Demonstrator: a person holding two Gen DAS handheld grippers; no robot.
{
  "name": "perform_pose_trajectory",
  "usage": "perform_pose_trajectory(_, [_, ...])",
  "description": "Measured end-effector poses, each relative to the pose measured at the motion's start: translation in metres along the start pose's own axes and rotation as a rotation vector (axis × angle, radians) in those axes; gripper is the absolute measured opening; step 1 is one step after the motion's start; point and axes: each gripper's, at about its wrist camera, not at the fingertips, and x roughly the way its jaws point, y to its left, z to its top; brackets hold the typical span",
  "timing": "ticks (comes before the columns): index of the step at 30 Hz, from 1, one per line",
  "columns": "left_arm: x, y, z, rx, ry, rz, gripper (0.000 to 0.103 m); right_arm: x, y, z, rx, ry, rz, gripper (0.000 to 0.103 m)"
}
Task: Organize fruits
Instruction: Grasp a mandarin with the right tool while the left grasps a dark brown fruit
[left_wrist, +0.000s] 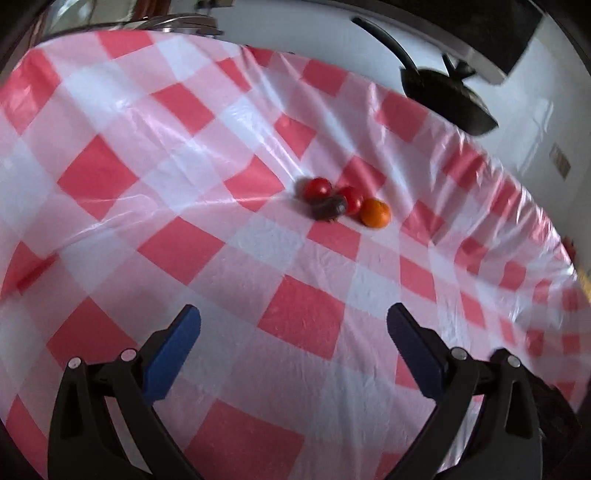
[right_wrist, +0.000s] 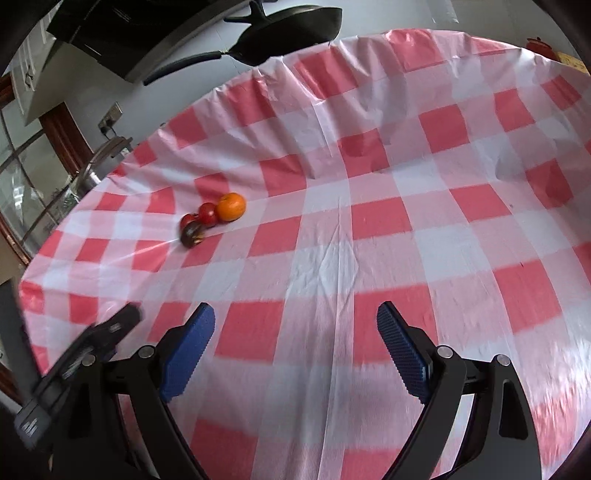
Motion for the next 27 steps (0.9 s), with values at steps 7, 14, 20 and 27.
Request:
perform_pose_trajectory(7, [-0.003, 0.030, 0.002, -0.166, -0.015, -0.088, 0.101, 0.058, 0.031, 0.031, -0.092, 0.036, 0.024, 0.087])
perform_pose_trajectory(14, [-0.002, 0.036, 0.001, -0.200, -0.007, -0.102, 0.101, 0.121, 0.060, 0.068, -0.208, 0.102, -0.050, 0.078])
perform_pose_trajectory(20, [-0.002, 0.039, 0.002, -0.216, -0.008, -0.113, 0.101, 0.165, 0.095, 0.085, -0.355, 0.156, -0.091, 0.074])
perform_pose_trajectory(27, [-0.002, 0.037, 0.001, -0.201, -0.012, -0.112, 0.101, 0.190, 0.113, 0.093, -0.415, 0.178, -0.088, 0.039])
